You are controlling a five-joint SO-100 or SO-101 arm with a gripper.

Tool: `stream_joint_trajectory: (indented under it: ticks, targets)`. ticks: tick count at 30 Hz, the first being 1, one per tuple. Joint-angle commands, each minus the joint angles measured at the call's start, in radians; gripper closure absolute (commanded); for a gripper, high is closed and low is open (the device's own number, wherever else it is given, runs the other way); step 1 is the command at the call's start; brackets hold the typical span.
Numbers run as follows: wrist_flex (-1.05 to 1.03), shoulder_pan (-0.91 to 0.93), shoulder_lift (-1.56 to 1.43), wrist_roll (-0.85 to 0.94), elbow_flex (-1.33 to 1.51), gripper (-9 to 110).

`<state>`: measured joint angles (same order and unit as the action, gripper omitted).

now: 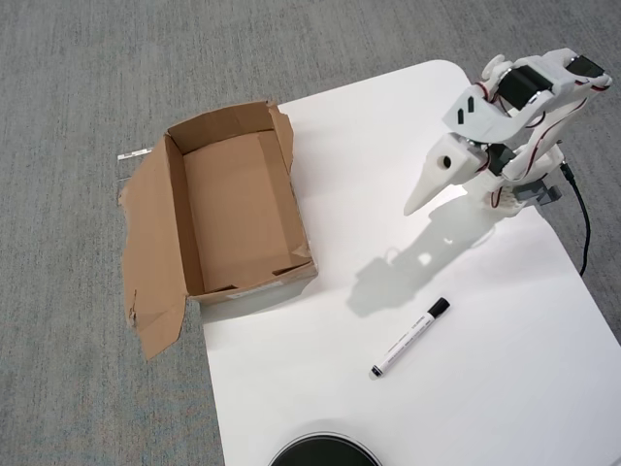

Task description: Grasp a pen and put it in the box.

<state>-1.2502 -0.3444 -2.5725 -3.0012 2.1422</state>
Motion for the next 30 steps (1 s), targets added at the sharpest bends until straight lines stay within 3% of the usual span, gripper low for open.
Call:
stream_joint_trajectory:
  ticks: [1, 9, 15, 23, 30]
  targets:
    - [-0.005, -0.010, -0.006, 0.358, 0.030, 101]
    - [-0.003, 0.002, -0.002, 1.114, 0.047, 101]
    - [0.009, -0.007, 0.000, 1.521, 0.048, 101]
    - [0.014, -0.015, 0.003, 1.863, 0.033, 101]
    - [0.017, -0.051, 0.160, 1.903, 0.025, 101]
